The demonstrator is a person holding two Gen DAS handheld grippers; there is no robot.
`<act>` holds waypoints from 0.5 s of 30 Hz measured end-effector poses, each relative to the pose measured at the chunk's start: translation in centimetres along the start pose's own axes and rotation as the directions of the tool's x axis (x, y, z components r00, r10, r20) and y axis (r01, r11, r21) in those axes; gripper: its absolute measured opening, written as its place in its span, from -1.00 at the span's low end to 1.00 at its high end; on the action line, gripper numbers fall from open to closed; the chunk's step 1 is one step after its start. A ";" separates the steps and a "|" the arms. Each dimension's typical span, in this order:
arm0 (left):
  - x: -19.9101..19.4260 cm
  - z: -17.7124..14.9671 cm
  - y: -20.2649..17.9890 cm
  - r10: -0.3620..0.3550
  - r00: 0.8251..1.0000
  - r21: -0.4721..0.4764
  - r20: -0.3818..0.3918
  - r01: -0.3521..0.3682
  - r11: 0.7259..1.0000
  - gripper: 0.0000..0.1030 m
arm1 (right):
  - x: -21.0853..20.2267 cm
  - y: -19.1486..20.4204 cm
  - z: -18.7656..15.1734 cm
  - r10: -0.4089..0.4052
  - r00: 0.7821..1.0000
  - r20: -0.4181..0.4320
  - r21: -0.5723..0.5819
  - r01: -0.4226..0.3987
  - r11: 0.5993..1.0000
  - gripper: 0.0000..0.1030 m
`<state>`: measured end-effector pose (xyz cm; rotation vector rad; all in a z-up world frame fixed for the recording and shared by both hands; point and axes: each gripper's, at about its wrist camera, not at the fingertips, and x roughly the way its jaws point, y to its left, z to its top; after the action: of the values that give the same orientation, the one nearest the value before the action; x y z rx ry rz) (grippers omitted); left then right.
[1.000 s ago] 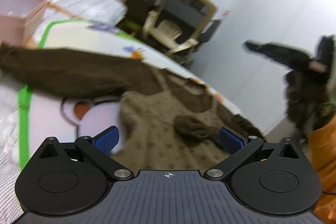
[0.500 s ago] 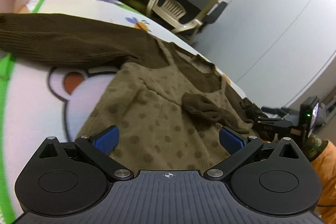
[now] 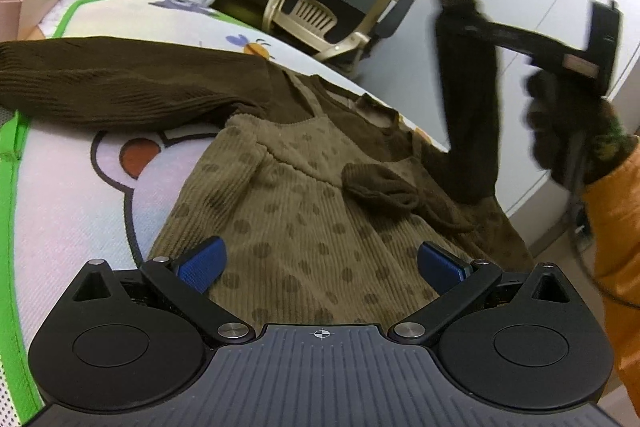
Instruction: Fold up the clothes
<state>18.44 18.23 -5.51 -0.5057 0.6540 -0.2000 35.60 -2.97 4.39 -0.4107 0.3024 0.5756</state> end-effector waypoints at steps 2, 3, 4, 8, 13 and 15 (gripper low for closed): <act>-0.1 0.2 -0.1 0.007 1.000 -0.016 -0.005 -0.007 1.000 1.00 | 2.3 2.8 -0.6 0.065 0.997 -0.039 -0.033 -0.067 0.997 -0.77; -0.1 0.2 -0.1 0.010 1.000 -0.025 -0.008 -0.010 1.000 1.00 | 3.4 3.8 -1.1 0.110 0.991 -0.077 -0.028 -0.112 0.993 -0.70; -0.3 0.4 -0.1 0.006 1.000 -0.041 -0.014 -0.007 0.999 1.00 | 4.4 4.7 -1.5 0.150 0.982 -0.113 -0.023 -0.154 0.988 -0.62; -1.6 1.7 0.3 -0.025 1.000 -0.109 -0.013 0.024 0.994 1.00 | 4.6 5.1 -2.3 0.216 0.966 -0.141 0.028 -0.214 0.976 -0.07; -3.1 4.5 2.5 0.055 0.995 -0.205 0.080 -0.038 0.978 1.00 | 0.5 -0.2 -2.5 0.207 0.977 -0.047 0.205 -0.194 0.959 0.34; -3.1 5.6 3.7 0.083 0.992 -0.268 0.100 -0.054 0.962 1.00 | -0.6 -1.9 -3.1 0.180 0.983 -0.031 0.252 -0.166 0.953 0.41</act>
<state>19.57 24.60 -1.97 -0.7453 0.5918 -0.0176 35.71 -6.11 2.48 -0.1573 0.4603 0.6895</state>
